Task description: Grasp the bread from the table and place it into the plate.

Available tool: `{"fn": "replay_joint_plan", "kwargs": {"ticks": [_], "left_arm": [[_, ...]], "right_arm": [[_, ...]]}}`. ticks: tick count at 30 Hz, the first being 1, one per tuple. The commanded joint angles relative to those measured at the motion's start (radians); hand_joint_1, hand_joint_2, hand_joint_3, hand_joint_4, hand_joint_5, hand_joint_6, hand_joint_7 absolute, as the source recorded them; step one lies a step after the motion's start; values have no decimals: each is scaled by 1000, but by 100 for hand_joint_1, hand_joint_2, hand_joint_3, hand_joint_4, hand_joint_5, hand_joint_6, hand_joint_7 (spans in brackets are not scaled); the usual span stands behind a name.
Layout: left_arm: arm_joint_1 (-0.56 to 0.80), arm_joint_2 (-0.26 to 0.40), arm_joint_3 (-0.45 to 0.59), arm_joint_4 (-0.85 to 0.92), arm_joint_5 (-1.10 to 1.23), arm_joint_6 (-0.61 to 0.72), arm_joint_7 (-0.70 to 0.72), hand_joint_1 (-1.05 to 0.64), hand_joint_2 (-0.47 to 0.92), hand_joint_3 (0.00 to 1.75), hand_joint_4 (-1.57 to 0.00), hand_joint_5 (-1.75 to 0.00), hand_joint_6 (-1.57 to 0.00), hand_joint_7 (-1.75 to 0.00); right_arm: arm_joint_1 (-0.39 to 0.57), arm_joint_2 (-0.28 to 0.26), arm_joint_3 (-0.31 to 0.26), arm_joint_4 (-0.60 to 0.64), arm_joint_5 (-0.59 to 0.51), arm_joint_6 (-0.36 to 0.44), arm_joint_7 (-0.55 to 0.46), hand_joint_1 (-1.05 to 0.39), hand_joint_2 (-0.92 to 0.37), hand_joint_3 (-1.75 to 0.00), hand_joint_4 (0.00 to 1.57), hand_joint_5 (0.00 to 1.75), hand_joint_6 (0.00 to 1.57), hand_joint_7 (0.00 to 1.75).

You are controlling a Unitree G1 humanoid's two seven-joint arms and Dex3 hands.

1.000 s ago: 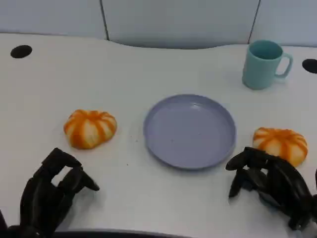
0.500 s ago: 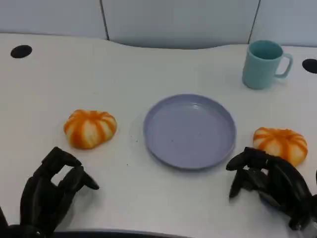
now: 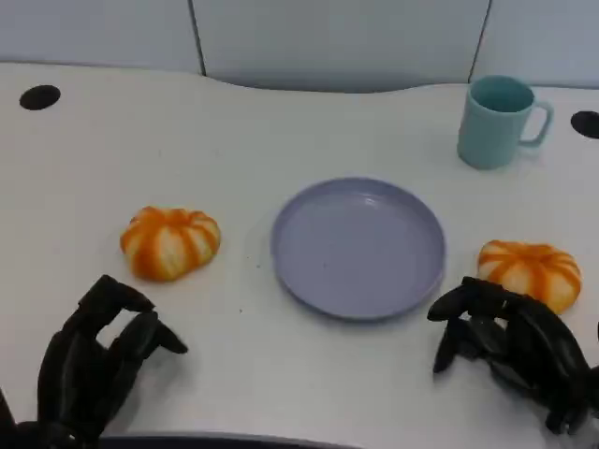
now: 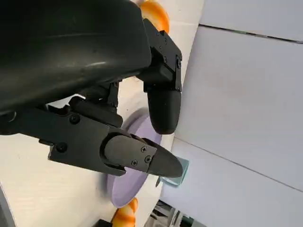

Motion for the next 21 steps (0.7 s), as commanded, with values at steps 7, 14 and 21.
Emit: {"fn": "replay_joint_plan", "kwargs": {"ticks": [7,14,21], "left_arm": [[-5,80,-74,-91,168,-172,53,-57,92,7,-26,-151,-47,-74],[-26,215,-180,-202,508,-260,273,-62,92,6,-6,-125,-46,-20],[-103,385,-293,-290,898,-216,513,-78,92,11,0,-80,-34,-3]], "right_arm": [[32,-10,1,10,-3,24,-3,-53,-92,-15,65,156,70,107],[32,-2,-2,14,2,27,-1,-53,-92,-15,65,156,71,107],[31,-2,-3,15,2,26,2,-53,-92,-15,65,156,70,107]]}}
